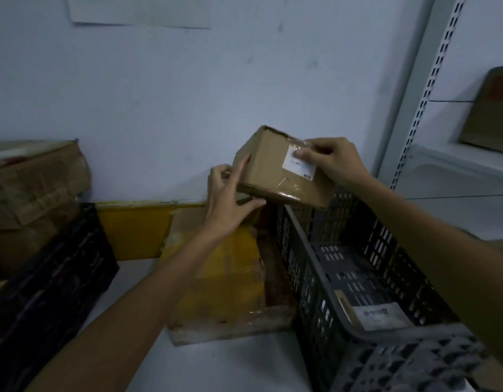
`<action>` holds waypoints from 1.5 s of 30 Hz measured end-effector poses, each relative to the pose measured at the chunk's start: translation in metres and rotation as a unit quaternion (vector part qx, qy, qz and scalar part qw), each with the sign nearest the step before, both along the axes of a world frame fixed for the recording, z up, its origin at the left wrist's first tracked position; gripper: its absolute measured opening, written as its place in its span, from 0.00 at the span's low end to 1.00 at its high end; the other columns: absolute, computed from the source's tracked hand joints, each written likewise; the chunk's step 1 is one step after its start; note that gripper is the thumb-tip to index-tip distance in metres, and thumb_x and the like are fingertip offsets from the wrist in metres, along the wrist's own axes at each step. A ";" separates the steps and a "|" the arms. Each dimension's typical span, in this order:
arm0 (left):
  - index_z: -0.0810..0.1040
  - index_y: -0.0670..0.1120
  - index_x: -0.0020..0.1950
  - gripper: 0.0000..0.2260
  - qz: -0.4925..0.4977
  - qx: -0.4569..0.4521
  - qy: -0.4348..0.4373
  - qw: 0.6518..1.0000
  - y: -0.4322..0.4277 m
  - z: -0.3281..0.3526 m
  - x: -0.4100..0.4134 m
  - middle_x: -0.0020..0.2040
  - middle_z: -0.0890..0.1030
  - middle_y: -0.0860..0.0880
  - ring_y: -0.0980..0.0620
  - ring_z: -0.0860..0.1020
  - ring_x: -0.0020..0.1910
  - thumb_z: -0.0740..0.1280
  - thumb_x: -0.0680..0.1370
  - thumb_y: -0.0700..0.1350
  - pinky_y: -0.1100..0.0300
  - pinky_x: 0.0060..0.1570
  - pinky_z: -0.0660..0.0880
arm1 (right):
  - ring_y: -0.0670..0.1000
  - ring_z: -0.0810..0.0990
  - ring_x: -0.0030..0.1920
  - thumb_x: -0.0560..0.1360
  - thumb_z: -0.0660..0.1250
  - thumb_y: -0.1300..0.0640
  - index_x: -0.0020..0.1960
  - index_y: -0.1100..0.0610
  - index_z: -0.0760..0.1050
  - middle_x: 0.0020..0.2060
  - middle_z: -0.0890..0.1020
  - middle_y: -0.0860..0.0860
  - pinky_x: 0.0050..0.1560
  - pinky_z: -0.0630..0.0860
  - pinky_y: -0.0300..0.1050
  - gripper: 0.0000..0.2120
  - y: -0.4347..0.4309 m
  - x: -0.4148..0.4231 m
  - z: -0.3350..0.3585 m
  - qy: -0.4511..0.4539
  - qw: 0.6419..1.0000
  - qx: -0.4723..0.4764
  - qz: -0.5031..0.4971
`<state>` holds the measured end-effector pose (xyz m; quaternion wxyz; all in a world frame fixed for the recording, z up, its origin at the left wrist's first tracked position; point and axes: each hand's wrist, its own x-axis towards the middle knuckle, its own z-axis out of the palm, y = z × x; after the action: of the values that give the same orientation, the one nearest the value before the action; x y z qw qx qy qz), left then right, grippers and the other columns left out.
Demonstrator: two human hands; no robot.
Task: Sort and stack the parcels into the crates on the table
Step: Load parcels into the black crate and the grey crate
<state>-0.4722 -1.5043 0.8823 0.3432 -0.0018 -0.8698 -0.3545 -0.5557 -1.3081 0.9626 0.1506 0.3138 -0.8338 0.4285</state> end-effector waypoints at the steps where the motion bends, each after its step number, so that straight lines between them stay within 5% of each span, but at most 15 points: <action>1: 0.56 0.53 0.75 0.42 -0.006 0.008 0.017 1.000 0.003 0.006 -0.002 0.68 0.58 0.45 0.51 0.58 0.68 0.76 0.68 0.49 0.61 0.67 0.60 | 0.38 0.77 0.37 0.73 0.69 0.46 0.53 0.54 0.82 0.39 0.83 0.48 0.35 0.69 0.27 0.14 0.003 0.002 0.012 0.014 1.000 0.013 0.006; 6: 0.52 0.60 0.71 0.42 -0.081 0.032 0.081 0.993 0.008 0.039 0.002 0.74 0.56 0.55 0.63 0.58 0.69 0.76 0.65 0.56 0.69 0.64 0.62 | 0.42 0.79 0.45 0.74 0.66 0.42 0.54 0.51 0.80 0.44 0.81 0.44 0.46 0.73 0.37 0.16 0.012 0.003 0.048 0.050 0.999 -0.005 -0.001; 9: 0.55 0.62 0.67 0.35 -0.137 0.120 0.088 0.979 0.015 0.055 0.012 0.60 0.68 0.68 0.72 0.72 0.55 0.72 0.67 0.56 0.71 0.51 0.74 | 0.48 0.78 0.57 0.76 0.62 0.43 0.58 0.51 0.78 0.55 0.80 0.47 0.60 0.73 0.44 0.17 0.015 0.001 0.051 0.000 0.995 -0.087 0.047; 11: 0.57 0.64 0.64 0.31 -0.127 0.161 0.080 0.976 0.016 0.061 0.015 0.56 0.73 0.63 0.67 0.77 0.50 0.70 0.67 0.56 0.70 0.44 0.76 | 0.50 0.76 0.60 0.77 0.59 0.40 0.58 0.47 0.77 0.61 0.78 0.50 0.65 0.70 0.47 0.17 0.015 0.003 0.049 -0.065 0.986 -0.116 0.100; 15: 0.59 0.63 0.63 0.26 -0.117 0.211 0.075 0.968 0.015 0.063 0.016 0.59 0.77 0.48 0.57 0.79 0.48 0.71 0.72 0.54 0.67 0.40 0.77 | 0.46 0.74 0.62 0.70 0.57 0.34 0.58 0.38 0.74 0.61 0.75 0.43 0.64 0.68 0.46 0.19 0.016 0.008 0.045 -0.098 0.979 -0.073 0.161; 22: 0.60 0.61 0.64 0.24 -0.100 0.205 0.085 0.970 0.021 0.075 0.016 0.56 0.77 0.50 0.59 0.79 0.45 0.69 0.74 0.51 0.73 0.36 0.75 | 0.46 0.73 0.62 0.70 0.61 0.40 0.62 0.43 0.73 0.59 0.75 0.41 0.64 0.70 0.48 0.21 0.026 0.010 0.047 -0.099 0.976 -0.102 0.163; 27: 0.61 0.56 0.68 0.26 -0.072 0.280 0.096 0.952 0.028 0.079 0.008 0.56 0.80 0.49 0.53 0.81 0.47 0.68 0.74 0.55 0.64 0.42 0.76 | 0.42 0.74 0.58 0.72 0.69 0.48 0.75 0.43 0.55 0.64 0.70 0.44 0.49 0.75 0.40 0.36 0.029 0.013 0.036 -0.095 0.976 -0.119 0.156; 30: 0.63 0.56 0.67 0.26 -0.067 0.320 0.077 0.942 0.031 0.075 0.004 0.53 0.81 0.50 0.53 0.81 0.45 0.68 0.73 0.57 0.62 0.41 0.76 | 0.38 0.73 0.57 0.72 0.72 0.56 0.76 0.46 0.50 0.62 0.71 0.44 0.51 0.77 0.35 0.42 0.024 0.014 0.025 -0.082 0.978 -0.123 0.145; 34: 0.65 0.57 0.66 0.29 -0.091 0.380 0.016 0.920 0.019 0.070 -0.001 0.49 0.82 0.50 0.49 0.82 0.46 0.69 0.69 0.62 0.49 0.49 0.79 | 0.46 0.77 0.59 0.69 0.73 0.50 0.67 0.44 0.65 0.58 0.77 0.46 0.51 0.80 0.45 0.29 0.018 0.011 0.016 -0.105 0.976 -0.130 0.138; 40: 0.53 0.53 0.75 0.37 -0.148 0.280 -0.012 0.949 -0.011 0.058 0.024 0.66 0.73 0.45 0.48 0.80 0.52 0.70 0.73 0.46 0.54 0.48 0.80 | 0.44 0.82 0.50 0.74 0.70 0.52 0.61 0.45 0.69 0.52 0.81 0.44 0.42 0.80 0.41 0.17 -0.014 0.009 0.011 -0.151 0.955 -0.186 0.176; 45: 0.57 0.54 0.74 0.38 -0.097 0.315 0.023 0.944 -0.051 0.047 0.056 0.60 0.76 0.44 0.49 0.82 0.47 0.70 0.67 0.50 0.57 0.41 0.80 | 0.48 0.81 0.54 0.75 0.68 0.51 0.60 0.43 0.68 0.55 0.80 0.45 0.51 0.79 0.48 0.16 -0.073 0.016 -0.004 -0.195 0.933 -0.190 0.235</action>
<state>-0.4162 -1.5558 0.9295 0.3102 0.0135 -0.7008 -0.6422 -0.5393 -1.3809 0.9587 -0.0628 0.3764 -0.6525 0.6547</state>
